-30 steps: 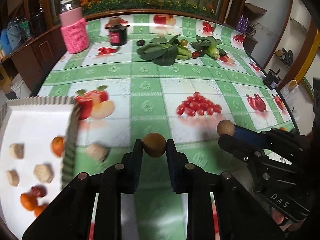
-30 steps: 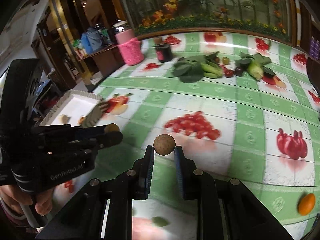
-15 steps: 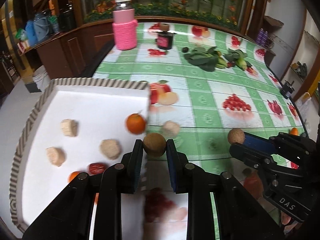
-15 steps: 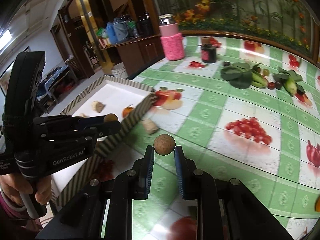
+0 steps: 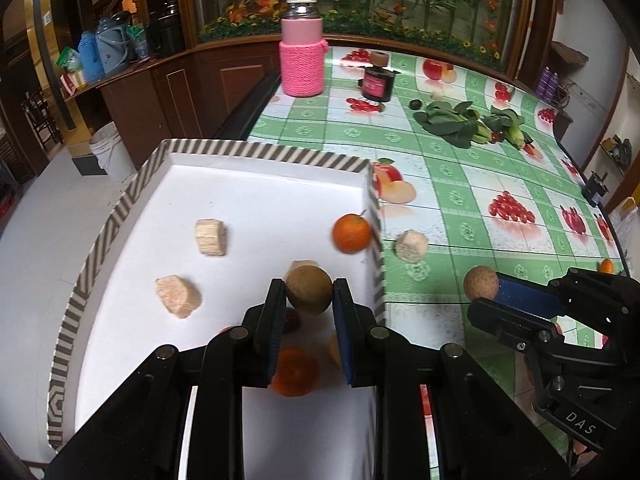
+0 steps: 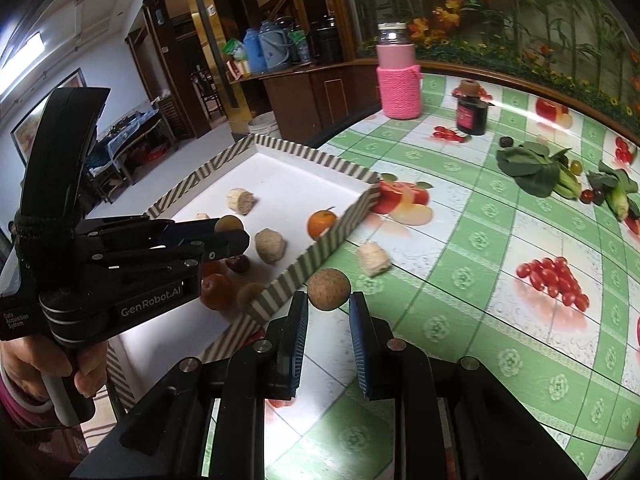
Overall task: Organize fruits
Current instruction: 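Carry both kiwis into the white tray and open both tools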
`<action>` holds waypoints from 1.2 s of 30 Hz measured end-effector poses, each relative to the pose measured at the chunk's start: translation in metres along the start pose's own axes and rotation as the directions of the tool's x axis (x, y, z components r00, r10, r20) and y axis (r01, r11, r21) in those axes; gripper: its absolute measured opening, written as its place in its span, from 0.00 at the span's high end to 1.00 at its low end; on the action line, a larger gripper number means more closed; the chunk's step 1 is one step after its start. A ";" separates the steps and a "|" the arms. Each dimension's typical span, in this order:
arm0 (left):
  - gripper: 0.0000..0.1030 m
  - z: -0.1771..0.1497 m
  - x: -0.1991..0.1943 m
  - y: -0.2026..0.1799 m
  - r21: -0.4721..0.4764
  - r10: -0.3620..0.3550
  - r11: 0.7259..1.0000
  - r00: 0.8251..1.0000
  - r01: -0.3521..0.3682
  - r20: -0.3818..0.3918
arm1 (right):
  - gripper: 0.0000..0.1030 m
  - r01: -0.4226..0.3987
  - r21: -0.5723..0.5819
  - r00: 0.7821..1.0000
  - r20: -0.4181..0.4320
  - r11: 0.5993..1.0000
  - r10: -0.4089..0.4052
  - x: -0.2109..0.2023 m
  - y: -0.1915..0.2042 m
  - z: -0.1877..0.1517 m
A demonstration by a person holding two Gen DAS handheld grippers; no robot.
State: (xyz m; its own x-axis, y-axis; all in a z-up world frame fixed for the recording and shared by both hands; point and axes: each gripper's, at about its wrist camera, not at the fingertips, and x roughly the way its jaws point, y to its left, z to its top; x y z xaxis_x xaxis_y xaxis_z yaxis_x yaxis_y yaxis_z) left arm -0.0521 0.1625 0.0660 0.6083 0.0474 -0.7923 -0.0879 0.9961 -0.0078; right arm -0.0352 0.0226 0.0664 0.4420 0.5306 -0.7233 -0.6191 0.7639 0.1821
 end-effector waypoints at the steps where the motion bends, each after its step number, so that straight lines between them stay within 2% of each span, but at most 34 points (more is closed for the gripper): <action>1: 0.80 0.000 0.000 0.002 -0.002 0.003 1.000 1.000 -0.003 0.000 | 0.79 -0.003 -0.006 1.000 -0.003 1.000 0.003 0.002 0.003 0.001; 21: 0.80 -0.009 0.007 0.052 -0.071 0.048 0.996 0.999 -0.049 -0.024 | 0.79 -0.037 -0.068 0.999 -0.041 0.997 0.034 0.031 0.035 0.017; 36: 0.80 -0.001 0.016 0.068 -0.103 0.003 0.995 0.999 -0.007 -0.047 | 0.79 -0.052 -0.104 0.997 -0.063 0.993 0.045 0.067 0.046 0.052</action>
State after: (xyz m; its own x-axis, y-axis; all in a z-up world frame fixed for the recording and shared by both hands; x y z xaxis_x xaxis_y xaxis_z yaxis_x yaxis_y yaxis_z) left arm -0.0490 0.2304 0.0522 0.5706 0.0464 -0.8199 -0.1729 0.9828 -0.0647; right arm -0.0007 0.1126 0.0607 0.3716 0.5406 -0.7547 -0.7051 0.6932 0.1494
